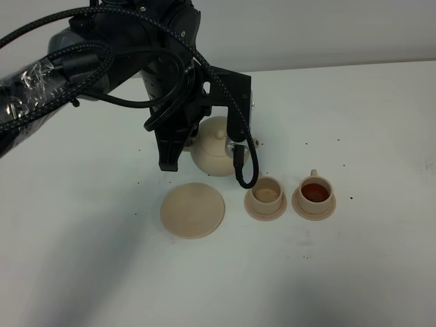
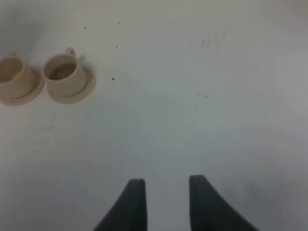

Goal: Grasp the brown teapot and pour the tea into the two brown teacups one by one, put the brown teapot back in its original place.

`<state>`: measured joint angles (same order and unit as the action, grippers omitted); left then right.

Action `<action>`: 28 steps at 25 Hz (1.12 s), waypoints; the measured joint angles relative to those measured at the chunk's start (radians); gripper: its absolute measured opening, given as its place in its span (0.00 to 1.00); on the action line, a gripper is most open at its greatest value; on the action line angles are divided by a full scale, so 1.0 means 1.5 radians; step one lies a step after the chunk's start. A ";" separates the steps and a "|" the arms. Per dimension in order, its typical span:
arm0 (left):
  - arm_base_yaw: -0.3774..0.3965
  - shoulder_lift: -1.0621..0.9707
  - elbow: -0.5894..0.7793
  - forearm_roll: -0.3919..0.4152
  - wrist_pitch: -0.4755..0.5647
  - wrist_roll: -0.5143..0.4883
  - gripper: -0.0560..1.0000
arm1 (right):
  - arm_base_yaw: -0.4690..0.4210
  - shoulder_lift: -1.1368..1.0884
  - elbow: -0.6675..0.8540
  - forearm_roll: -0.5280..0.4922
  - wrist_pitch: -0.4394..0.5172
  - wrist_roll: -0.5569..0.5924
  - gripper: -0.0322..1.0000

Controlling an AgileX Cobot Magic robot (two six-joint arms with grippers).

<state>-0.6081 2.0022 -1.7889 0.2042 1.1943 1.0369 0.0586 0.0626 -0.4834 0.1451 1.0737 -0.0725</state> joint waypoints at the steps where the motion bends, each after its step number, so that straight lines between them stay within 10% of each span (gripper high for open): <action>1: 0.000 0.000 0.006 0.001 0.000 0.001 0.17 | 0.000 0.000 0.000 0.000 0.000 0.000 0.26; 28: -0.024 0.087 0.013 0.066 -0.032 -0.056 0.17 | 0.000 0.000 0.000 0.001 0.000 0.000 0.26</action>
<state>-0.6444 2.1333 -1.7695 0.3034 1.1467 0.9524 0.0586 0.0626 -0.4834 0.1471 1.0737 -0.0725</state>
